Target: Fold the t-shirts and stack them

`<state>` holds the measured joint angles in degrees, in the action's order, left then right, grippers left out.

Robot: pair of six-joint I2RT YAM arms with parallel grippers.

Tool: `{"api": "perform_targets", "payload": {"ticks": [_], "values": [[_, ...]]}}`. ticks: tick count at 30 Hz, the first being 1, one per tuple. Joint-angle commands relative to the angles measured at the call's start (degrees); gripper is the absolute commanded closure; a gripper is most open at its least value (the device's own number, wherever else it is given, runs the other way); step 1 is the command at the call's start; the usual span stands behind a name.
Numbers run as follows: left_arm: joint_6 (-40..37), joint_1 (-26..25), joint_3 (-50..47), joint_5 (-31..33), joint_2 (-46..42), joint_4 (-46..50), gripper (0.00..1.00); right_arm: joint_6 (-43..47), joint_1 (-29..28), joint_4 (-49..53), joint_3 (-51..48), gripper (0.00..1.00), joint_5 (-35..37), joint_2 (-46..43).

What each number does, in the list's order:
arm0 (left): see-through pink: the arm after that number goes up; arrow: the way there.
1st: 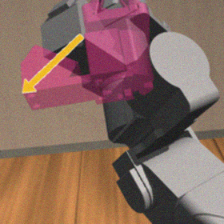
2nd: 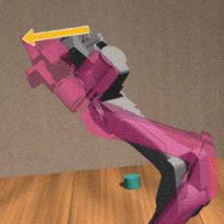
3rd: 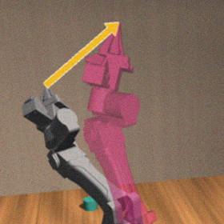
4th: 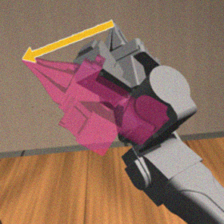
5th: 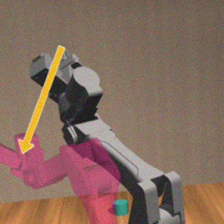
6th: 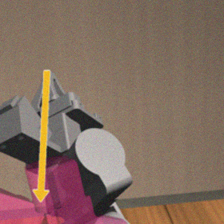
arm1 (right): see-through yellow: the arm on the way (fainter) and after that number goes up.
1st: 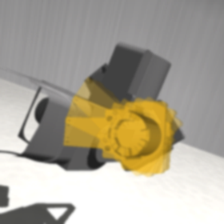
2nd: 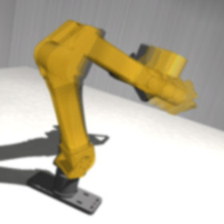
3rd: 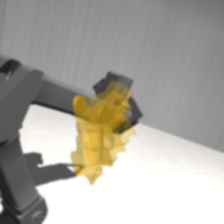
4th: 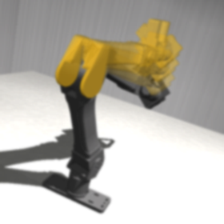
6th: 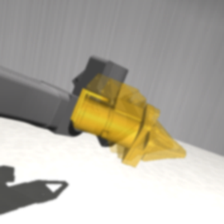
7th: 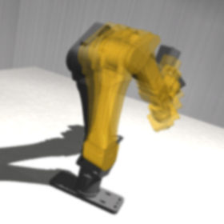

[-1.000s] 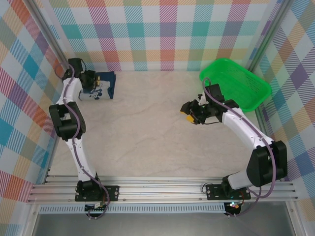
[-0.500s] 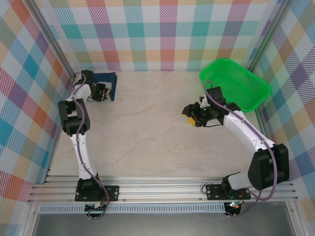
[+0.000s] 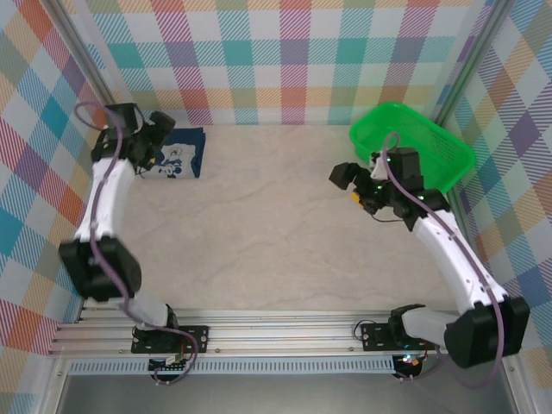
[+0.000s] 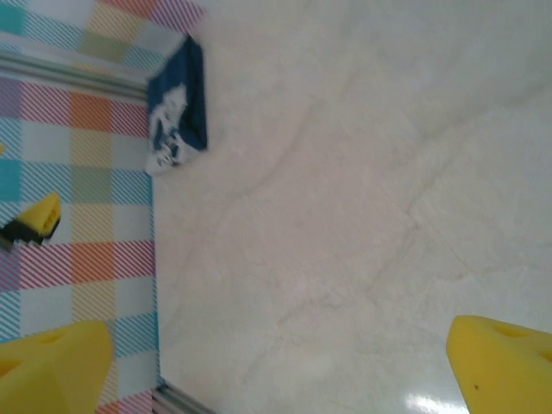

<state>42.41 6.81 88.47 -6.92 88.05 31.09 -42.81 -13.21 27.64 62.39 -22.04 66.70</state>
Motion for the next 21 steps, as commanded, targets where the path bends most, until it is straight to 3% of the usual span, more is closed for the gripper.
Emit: {"api": "perform_targets", "payload": {"ticks": [1, 4, 7, 9, 12, 14, 16, 18, 21], "values": [[-5.7, -0.5, -7.9, 8.1, -9.8, 3.7, 0.00, 1.7, 1.6, -5.7, -0.1, 0.00, 0.6, -3.7], [-7.7, -1.2, -12.8, 14.5, -17.9, 5.5, 0.00, 0.8, 2.0, -5.3, 2.1, 0.00, 1.3, -4.6], [-4.7, -4.2, -17.9, 29.7, -25.6, 8.4, 0.00, 0.8, 2.2, -2.3, 5.3, 0.00, 2.8, -3.5], [-8.4, -5.6, -24.4, 34.0, -31.0, 4.1, 0.00, 2.9, 2.2, -2.2, 5.4, 0.00, 5.8, -3.6], [-24.7, -5.7, -38.5, 23.7, -37.8, -11.3, 0.00, 9.5, 2.3, -5.8, 0.7, 0.00, 14.7, -6.8], [-26.2, -6.3, -44.4, 20.9, -39.3, -12.2, 0.00, 15.9, 2.2, -8.4, -5.9, 0.00, 26.7, -10.9], [-28.3, -7.1, -50.6, 16.7, -39.9, -14.6, 0.00, 25.7, 2.2, -16.0, -15.8, 0.00, 34.4, -14.7], [-28.3, -8.6, -56.3, 17.0, -40.7, -21.6, 0.00, 31.0, 2.5, -16.2, -21.6, 0.00, 40.6, -15.6], [-28.6, -9.5, -63.0, 19.4, -38.7, -30.7, 0.00, 34.9, 3.3, -20.4, -29.4, 0.00, 44.6, -15.4]]}}
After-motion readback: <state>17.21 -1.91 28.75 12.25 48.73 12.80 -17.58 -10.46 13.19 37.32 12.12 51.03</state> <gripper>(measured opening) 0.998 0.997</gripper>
